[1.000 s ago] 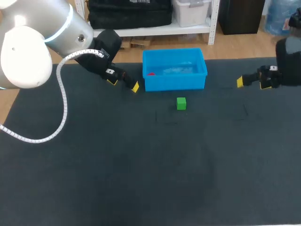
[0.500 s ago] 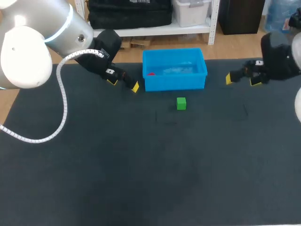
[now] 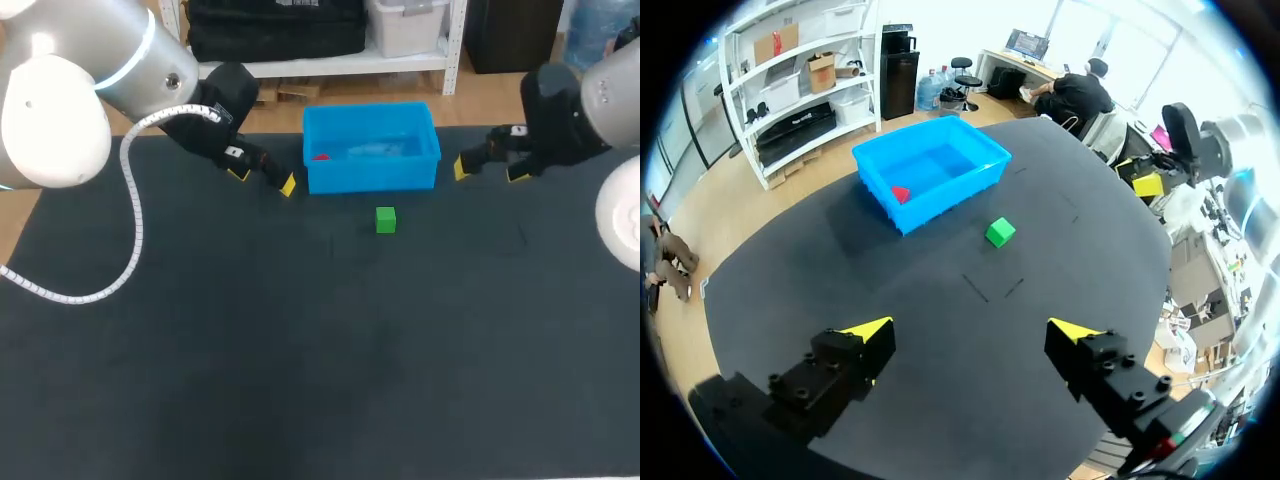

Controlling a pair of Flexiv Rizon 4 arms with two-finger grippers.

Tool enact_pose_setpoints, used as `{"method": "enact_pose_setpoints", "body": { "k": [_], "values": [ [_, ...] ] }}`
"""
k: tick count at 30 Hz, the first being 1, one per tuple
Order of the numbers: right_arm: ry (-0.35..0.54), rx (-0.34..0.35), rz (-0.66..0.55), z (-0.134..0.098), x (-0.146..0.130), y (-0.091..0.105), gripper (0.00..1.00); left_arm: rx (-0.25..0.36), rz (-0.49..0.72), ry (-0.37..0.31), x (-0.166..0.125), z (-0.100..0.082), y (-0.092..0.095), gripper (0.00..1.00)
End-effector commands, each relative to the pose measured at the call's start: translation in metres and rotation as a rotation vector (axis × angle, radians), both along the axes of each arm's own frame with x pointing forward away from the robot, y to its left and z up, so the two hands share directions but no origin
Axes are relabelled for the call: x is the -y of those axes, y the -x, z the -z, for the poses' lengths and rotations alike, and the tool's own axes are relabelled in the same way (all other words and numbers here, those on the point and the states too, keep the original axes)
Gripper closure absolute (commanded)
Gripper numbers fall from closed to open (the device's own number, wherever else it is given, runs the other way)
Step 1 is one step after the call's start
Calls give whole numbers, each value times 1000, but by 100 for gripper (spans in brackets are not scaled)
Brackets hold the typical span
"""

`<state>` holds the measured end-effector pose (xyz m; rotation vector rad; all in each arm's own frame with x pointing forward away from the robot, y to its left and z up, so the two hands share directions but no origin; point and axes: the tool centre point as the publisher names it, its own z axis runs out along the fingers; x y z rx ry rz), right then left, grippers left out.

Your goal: Use the left arm to pick the red cube and place it into the blue plastic box first, then use the right arm to grasp the green cube and put it into the same blue plastic box after the first action is fully finished.

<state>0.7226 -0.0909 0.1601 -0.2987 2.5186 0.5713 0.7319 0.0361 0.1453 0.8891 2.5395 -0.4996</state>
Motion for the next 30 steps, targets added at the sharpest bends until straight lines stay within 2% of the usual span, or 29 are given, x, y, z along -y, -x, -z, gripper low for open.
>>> {"method": "enact_pose_setpoints", "body": {
  "k": [1, 13, 19, 30],
  "values": [
    [8, -13, 1, 1, -9, -9, 0, 2, 2, 4, -1, 0, 1, 0],
    [59, -56, 6, 1, -35, -18, 0, 2, 2, 4, -1, 0, 1, 0],
    [108, -82, 19, -5, -43, -24, 0, 2, 2, 4, -1, 0, 1, 0],
    [144, -141, 64, -11, -55, -30, 0, 2, 2, 4, -1, 0, 1, 0]
  ]
}}
